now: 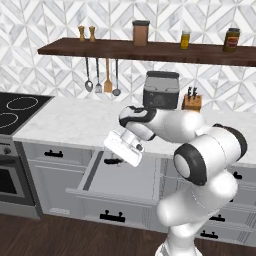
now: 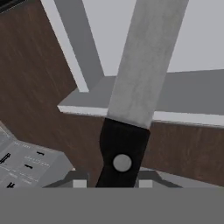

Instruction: Pick up the knife from the drawer and place it on the cutting board. Then place the meat from the plate to the cutting board.

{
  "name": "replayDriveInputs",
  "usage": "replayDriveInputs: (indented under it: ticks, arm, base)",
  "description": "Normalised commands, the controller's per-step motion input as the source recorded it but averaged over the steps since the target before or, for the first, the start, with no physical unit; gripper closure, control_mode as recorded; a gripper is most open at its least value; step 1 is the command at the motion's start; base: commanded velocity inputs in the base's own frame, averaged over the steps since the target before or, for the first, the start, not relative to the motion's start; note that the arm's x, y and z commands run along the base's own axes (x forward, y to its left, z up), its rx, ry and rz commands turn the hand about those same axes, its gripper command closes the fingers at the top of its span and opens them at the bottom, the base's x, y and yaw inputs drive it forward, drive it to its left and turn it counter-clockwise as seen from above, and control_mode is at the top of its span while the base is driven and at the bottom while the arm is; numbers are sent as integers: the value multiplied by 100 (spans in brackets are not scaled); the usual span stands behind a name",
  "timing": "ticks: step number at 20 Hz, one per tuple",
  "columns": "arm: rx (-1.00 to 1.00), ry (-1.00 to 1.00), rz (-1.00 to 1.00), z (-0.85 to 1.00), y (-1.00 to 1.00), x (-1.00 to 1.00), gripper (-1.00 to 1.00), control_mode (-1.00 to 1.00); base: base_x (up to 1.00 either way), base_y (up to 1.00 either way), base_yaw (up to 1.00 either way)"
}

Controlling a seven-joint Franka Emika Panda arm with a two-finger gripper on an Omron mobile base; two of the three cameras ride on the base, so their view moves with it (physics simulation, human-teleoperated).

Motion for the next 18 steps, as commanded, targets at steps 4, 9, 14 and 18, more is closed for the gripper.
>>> replayDriveInputs:
  ticks: [4, 9, 14, 18]
  arm:
    - [4, -5, 3, 99, 0, -36, 100, -100]
    - [-2, -22, 15, 95, -12, -65, 100, -100]
    - [-2, -24, 28, 65, -61, -62, 100, -100]
    - [1, -12, 35, 33, -88, -9, 100, -100]
  base:
    - [0, 0, 0]
    - [0, 0, 0]
    - [0, 0, 0]
    - [0, 0, 0]
